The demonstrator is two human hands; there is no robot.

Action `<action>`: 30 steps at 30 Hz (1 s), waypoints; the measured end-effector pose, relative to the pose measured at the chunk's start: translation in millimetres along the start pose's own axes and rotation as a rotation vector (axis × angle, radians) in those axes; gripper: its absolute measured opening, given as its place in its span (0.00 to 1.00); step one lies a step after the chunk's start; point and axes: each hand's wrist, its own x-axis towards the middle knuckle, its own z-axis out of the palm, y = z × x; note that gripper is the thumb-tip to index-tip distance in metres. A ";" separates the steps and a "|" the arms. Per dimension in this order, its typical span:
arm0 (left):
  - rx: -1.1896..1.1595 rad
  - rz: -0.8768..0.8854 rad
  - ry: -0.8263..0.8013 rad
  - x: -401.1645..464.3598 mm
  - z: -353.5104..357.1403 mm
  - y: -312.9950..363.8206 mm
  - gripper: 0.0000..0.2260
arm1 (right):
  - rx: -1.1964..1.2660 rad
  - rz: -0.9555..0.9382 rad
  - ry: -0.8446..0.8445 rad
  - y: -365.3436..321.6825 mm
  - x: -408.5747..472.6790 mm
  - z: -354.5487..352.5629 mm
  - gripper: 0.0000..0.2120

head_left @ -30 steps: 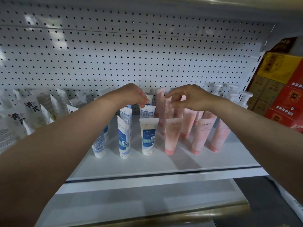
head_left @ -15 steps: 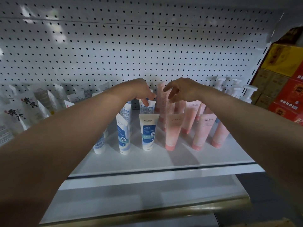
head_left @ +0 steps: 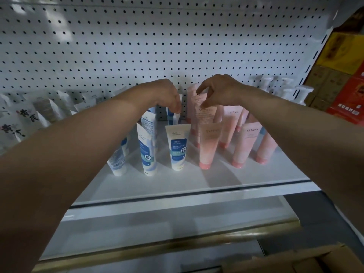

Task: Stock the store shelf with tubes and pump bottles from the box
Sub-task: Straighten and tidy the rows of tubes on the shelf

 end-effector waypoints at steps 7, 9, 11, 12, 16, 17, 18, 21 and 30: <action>-0.048 -0.004 0.049 6.0 1.3 -8.1 0.14 | -0.003 0.021 0.022 -1.5 8.1 9.0 0.23; -0.048 -0.005 0.057 8.0 0.8 -10.4 0.14 | -0.019 0.015 0.024 -3.1 10.3 10.9 0.23; -0.048 0.001 0.066 9.7 0.7 -11.8 0.13 | -0.036 0.013 0.026 -4.2 12.8 12.2 0.23; -0.043 0.005 0.070 10.2 0.8 -12.2 0.13 | -0.037 0.015 0.026 -5.0 13.9 12.7 0.24; -0.024 0.025 0.076 10.6 0.0 -12.1 0.13 | -0.020 0.046 0.025 -5.6 17.1 15.3 0.23; -0.020 0.028 0.078 11.0 -0.3 -12.4 0.13 | -0.011 0.054 0.026 -5.4 17.7 15.7 0.23; -0.014 0.029 0.080 11.3 -0.2 -12.8 0.13 | 0.005 0.056 0.027 -5.5 17.4 15.5 0.23; 0.004 0.035 0.091 12.3 0.7 -14.1 0.13 | 0.077 0.032 0.005 -3.2 16.3 11.6 0.22; -0.035 0.030 0.081 17.8 8.0 -21.7 0.10 | 0.156 -0.126 -0.222 11.0 2.9 -7.2 0.31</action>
